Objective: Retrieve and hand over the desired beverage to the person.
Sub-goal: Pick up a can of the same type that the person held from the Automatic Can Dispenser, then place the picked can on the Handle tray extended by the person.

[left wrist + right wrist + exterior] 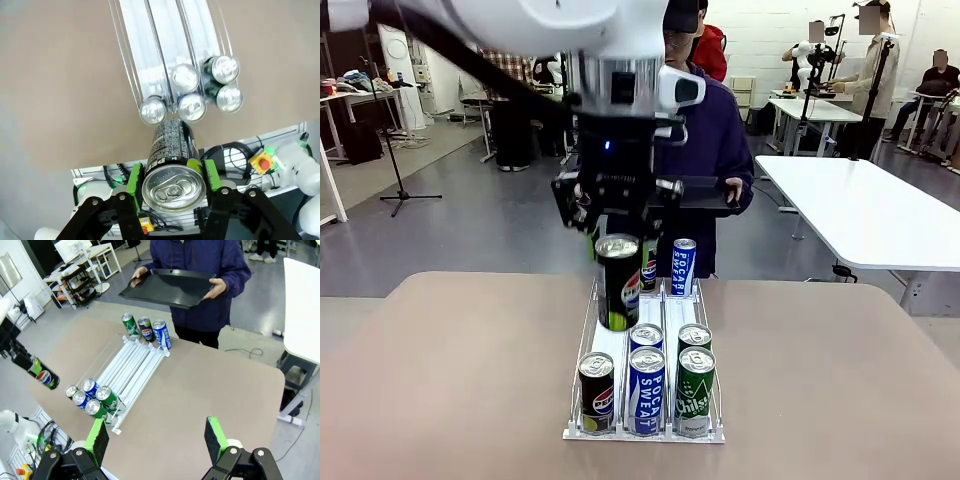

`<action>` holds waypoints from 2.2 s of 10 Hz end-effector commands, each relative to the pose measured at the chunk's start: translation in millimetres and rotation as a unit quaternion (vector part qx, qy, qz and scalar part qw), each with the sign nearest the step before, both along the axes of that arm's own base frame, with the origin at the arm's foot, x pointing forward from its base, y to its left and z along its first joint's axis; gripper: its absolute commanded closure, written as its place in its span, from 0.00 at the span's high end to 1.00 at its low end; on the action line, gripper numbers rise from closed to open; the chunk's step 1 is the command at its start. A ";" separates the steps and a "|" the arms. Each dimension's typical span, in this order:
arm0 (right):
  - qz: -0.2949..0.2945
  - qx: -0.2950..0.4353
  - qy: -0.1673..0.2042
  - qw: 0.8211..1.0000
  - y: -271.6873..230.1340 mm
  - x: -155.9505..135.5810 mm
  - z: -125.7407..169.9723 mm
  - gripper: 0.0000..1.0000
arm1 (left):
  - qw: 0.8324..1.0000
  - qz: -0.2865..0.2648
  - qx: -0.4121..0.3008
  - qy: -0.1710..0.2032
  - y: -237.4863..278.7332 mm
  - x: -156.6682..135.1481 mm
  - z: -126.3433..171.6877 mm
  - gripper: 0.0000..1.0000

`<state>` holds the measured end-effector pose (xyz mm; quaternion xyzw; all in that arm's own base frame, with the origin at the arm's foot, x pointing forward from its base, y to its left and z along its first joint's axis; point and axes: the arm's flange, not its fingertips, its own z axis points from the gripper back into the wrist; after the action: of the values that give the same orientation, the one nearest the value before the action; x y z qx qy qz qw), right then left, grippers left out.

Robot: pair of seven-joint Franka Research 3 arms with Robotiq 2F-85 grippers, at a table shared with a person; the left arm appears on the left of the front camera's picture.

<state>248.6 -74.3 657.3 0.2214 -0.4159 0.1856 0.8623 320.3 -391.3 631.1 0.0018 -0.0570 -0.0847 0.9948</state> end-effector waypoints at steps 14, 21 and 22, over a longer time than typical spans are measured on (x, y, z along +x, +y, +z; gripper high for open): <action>0.006 0.006 -0.002 1.000 0.2 1.1 -0.6 1.00 | 0.999 0.008 -0.025 -0.027 -11.2 58.8 30.7 0.00; 0.006 0.006 -0.002 1.000 0.2 1.1 -0.6 1.00 | 0.999 0.008 -0.025 -0.027 -11.2 58.8 30.7 0.00; 0.006 0.006 -0.002 1.000 0.2 1.1 -0.6 1.00 | 0.999 0.008 -0.025 -0.027 -11.2 58.8 30.7 0.00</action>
<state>248.6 -74.3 657.4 0.2214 -0.4159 0.1856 0.8623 381.5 -403.6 658.8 -0.0203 -0.0836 -0.0763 0.9934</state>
